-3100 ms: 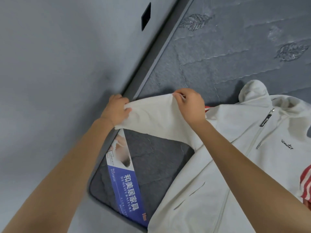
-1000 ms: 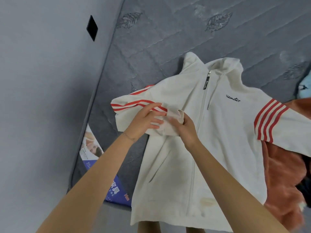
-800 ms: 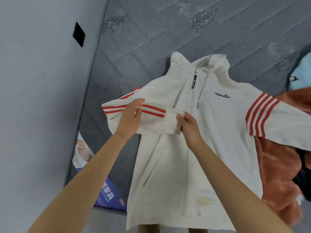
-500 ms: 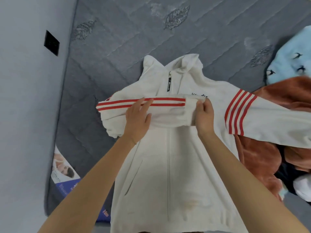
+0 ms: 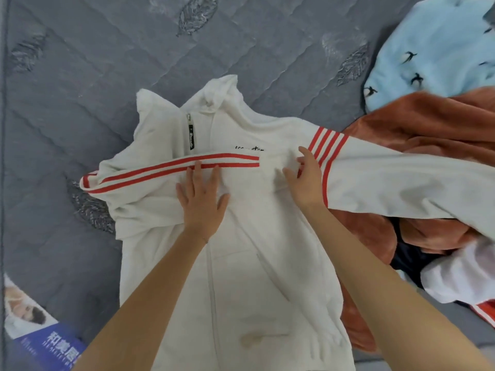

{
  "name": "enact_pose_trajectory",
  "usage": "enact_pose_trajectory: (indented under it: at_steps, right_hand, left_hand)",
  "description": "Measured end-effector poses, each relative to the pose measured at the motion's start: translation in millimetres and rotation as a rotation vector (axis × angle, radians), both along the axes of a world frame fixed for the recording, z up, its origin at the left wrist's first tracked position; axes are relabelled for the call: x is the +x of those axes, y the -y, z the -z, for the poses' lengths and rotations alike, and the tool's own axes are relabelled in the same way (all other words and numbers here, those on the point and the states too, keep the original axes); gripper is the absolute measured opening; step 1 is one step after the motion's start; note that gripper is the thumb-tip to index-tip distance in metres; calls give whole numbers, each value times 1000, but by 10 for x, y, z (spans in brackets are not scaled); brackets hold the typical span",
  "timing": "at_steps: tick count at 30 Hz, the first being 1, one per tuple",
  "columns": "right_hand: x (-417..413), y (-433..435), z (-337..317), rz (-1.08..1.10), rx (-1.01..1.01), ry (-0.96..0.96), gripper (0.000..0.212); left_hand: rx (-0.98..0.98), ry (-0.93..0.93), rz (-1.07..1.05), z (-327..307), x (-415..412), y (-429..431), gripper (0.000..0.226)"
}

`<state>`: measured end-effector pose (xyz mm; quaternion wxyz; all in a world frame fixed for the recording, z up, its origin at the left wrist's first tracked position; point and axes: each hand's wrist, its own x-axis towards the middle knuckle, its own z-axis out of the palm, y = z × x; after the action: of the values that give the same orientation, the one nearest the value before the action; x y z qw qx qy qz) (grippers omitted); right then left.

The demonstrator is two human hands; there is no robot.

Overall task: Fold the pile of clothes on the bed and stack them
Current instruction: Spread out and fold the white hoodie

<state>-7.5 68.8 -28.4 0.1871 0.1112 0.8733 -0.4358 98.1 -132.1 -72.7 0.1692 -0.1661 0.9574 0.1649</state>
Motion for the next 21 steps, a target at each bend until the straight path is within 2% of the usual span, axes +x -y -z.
enact_pose_trajectory:
  at_steps: [6,9,12,17,21]
  right_hand:
    - [79,-531,-226,-309,382,-281,61]
    - [53,-826,-403,-417,536,-292,62]
    - [64,-1148,-560,-431,607,-249,66]
    - [7,-1747,-817,-391,687,-279,67]
    - [-58,-2374,-942,-333,711,-322,62]
  left_hand:
    - [-93,-184,228,-329,-299,-610,63]
    - [-180,-211,322,-475,-540,-948,63]
    - [-209,-220,382,-583,-688,-1257,67]
    - [-235,-260,460,-790,-858,-1769,68]
    - [-288,-277,610,-849,-1017,-2175,69]
